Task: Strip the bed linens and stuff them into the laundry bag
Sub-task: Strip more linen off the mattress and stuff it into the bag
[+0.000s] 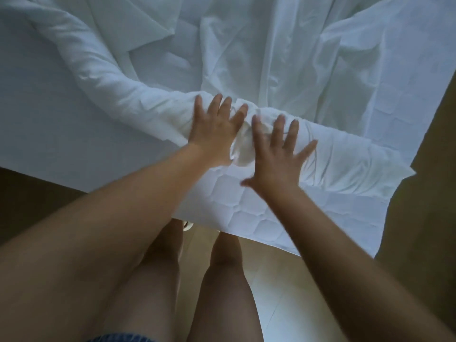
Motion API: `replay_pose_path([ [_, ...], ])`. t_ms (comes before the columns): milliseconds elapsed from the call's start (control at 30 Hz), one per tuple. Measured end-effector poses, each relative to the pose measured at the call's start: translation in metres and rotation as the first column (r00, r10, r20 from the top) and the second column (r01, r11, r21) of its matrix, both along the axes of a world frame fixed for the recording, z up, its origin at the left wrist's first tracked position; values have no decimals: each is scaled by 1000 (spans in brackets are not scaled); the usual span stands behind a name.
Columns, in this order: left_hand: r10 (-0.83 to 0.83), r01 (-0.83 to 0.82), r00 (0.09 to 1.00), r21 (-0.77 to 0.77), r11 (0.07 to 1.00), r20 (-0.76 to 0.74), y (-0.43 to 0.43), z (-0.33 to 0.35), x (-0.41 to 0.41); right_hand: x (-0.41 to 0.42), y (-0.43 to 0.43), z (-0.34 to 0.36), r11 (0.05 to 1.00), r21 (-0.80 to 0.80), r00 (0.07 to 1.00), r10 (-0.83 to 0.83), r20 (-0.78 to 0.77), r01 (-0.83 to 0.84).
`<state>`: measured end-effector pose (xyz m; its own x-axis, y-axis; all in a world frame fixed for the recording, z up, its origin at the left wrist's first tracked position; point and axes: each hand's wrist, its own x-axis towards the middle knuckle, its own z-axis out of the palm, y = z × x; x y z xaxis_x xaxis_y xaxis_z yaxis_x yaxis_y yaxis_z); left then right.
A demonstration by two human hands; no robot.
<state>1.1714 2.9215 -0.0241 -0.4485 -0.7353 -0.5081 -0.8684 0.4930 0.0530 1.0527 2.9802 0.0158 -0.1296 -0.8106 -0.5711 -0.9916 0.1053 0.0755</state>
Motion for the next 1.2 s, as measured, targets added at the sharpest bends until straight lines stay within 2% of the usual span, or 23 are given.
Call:
replay_pose_path([
  [100,-68,64,996,62,996,50,-22,4,-6,-8,5,-23,988,-100,980,101,-169,-119],
  [133,-55,49,997,96,994,59,-33,5,-11,-15,-8,-28,976,-161,978,119,-171,-147],
  [200,-21,7,997,189,982,70,-58,8,-21,-31,-43,-28,971,-170,983,151,-108,-168],
  [300,18,-40,998,336,941,68,-83,20,-28,-44,-76,-20,989,-12,987,146,64,-145],
  [400,28,-57,997,451,890,70,-83,26,-28,-45,-82,-7,981,76,978,172,114,-181],
  [500,59,-106,994,662,742,93,-73,29,-22,-40,-74,4,953,220,962,159,221,-208],
  [567,4,-129,986,760,637,164,-60,30,-17,-34,-59,2,914,342,945,112,307,-219],
  [633,-71,-125,976,798,589,205,-46,29,-12,-27,-42,-7,870,460,918,-20,396,-179],
  [667,-68,-108,981,793,599,184,-41,31,-11,-26,-38,-11,838,527,889,-127,440,-141],
  [700,-63,-60,989,755,653,134,-37,34,-10,-27,-38,-13,809,578,848,-229,478,-108],
  [733,-76,19,995,654,756,58,-31,37,-9,-33,-41,-16,785,615,809,-312,499,-76],
  [767,-124,119,992,483,868,-22,-20,40,-10,-40,-45,-17,769,635,787,-349,510,-71],
  [800,-181,200,979,296,934,-90,-4,45,-10,-45,-51,-17,766,638,787,-348,509,-73],
  [833,-213,231,971,179,956,-112,14,49,-10,-48,-57,-16,775,626,796,-326,509,-84],
  [933,-310,310,951,-11,951,-11,60,37,2,-44,-59,-14,841,527,844,-190,502,-124],
  [1000,-382,376,924,-169,911,-1,64,13,10,-36,-38,-13,940,338,903,-117,414,-33],
  [1033,-395,380,918,-194,904,-42,59,3,10,-31,-21,-9,989,142,930,-89,358,40],
  [1067,-407,385,910,-209,899,-78,48,0,7,-25,0,-6,990,-109,946,-53,319,92],
  [1100,-415,397,907,-181,900,-75,35,2,3,-19,22,-3,948,-304,960,-9,279,98],
  [1133,-416,400,905,-153,904,-89,19,6,-4,-14,41,-1,915,-398,972,23,236,74],
  [1200,-396,404,913,89,910,-100,-17,15,-20,-11,65,-8,931,-365,989,77,124,-27],
])
